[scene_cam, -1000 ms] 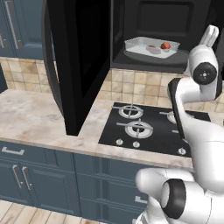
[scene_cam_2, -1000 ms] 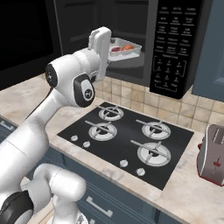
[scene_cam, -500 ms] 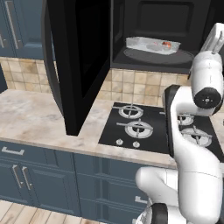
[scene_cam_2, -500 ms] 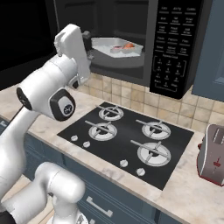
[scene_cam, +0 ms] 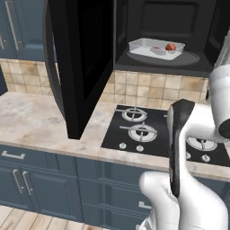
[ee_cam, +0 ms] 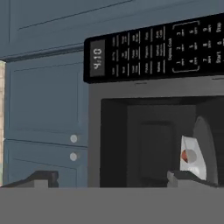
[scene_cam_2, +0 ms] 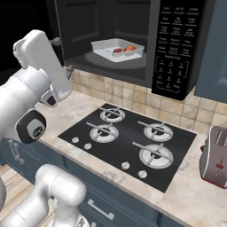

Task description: Place the tupperware containing the steak and sweet potato meal in the microwave. Close the microwave door and press the start button to reheat the meal.

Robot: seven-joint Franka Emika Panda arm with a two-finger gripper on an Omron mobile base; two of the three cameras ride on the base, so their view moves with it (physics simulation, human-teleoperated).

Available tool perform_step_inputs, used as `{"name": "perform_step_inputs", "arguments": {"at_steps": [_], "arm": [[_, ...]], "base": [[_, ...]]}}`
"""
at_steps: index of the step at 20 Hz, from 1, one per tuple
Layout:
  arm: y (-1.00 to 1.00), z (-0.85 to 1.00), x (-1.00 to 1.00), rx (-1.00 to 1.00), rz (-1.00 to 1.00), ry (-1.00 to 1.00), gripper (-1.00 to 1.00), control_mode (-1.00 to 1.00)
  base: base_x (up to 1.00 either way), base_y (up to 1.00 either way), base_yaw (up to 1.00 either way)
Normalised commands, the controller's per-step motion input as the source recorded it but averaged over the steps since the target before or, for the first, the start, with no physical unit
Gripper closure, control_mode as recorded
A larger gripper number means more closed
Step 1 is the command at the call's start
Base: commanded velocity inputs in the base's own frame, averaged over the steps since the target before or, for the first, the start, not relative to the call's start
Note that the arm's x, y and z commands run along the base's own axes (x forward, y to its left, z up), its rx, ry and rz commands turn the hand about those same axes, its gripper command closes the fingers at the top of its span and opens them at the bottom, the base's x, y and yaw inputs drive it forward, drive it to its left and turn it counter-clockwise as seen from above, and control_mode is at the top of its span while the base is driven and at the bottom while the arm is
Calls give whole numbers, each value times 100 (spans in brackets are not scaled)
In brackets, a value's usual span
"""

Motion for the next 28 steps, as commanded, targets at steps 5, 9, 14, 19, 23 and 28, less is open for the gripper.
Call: {"name": "perform_step_inputs", "arguments": {"at_steps": [5,9,14,19,23,28], "arm": [[27,42,-99,-3,-1,25,-100,-100],[37,43,-68,0,-6,24,-100,-100],[42,6,-19,-3,-2,28,-100,-100],[42,-24,1,0,0,9,-100,-100],[37,-50,5,9,-1,0,-100,-100],[30,-59,-12,4,0,-2,-100,-100]], "base": [[0,0,0],[0,0,0],[0,0,0],[0,0,0],[0,0,0],[0,0,0]]}}
